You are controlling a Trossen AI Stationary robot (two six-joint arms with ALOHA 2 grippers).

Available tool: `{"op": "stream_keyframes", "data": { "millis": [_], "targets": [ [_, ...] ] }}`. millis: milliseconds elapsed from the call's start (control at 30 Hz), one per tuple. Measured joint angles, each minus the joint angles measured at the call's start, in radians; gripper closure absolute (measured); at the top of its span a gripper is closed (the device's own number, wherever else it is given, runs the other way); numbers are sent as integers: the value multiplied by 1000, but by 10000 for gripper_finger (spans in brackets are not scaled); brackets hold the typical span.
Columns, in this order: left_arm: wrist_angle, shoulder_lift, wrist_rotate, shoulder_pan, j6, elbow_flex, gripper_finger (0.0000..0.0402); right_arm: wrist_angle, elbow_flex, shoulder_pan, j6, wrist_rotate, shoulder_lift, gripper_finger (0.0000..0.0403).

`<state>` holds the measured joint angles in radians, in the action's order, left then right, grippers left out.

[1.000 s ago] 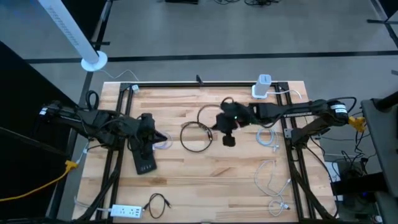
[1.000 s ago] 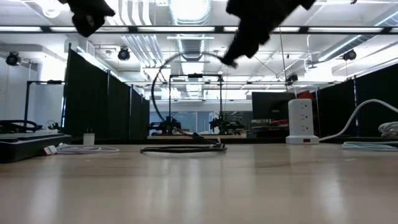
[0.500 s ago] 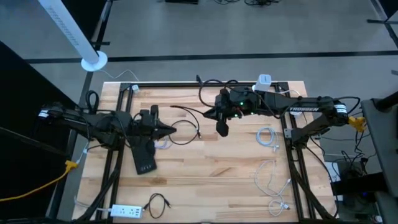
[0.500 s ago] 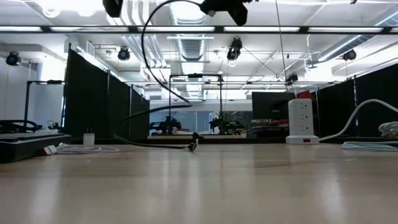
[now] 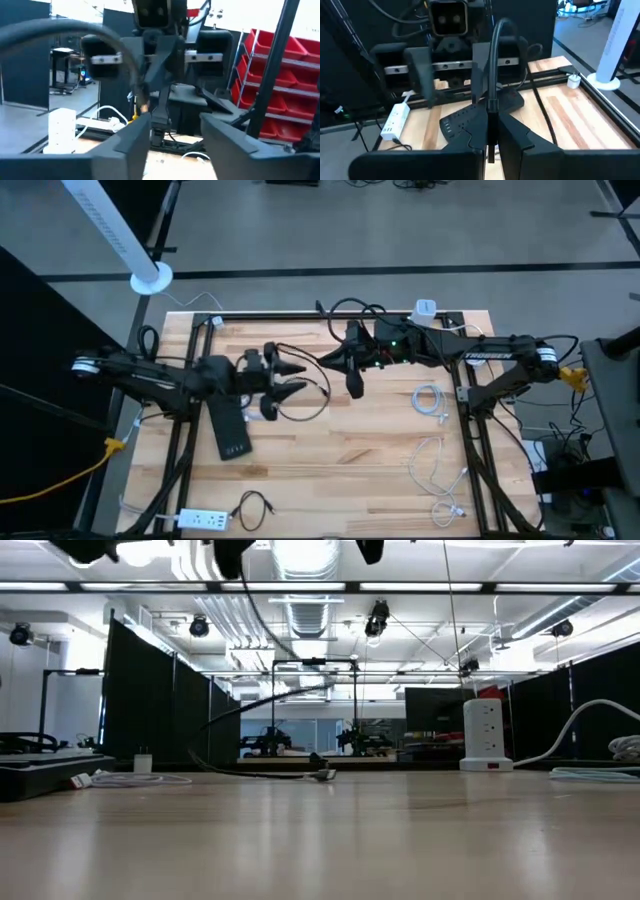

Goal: Insert USB
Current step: Insert the top black charger cable into the black outlet extension

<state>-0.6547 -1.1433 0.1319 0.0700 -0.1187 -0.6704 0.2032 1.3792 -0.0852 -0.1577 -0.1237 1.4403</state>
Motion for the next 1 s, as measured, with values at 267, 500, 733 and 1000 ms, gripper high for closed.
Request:
{"op": "stream_keyframes", "data": {
  "millis": [267,500,733,1000],
  "targets": [
    [38,-64,-30,-17,28,-118,176,-2,0,22,17,-54,5,389],
    [45,-66,-54,-61,-45,-119,198,-1,0,37,56,-75,7,389],
    [42,-67,-151,-90,-84,-118,259,-2,0,33,82,-62,7,389],
    [39,-68,-176,-112,-137,-118,392,-6,0,31,97,-21,27,389]
  ]
}}
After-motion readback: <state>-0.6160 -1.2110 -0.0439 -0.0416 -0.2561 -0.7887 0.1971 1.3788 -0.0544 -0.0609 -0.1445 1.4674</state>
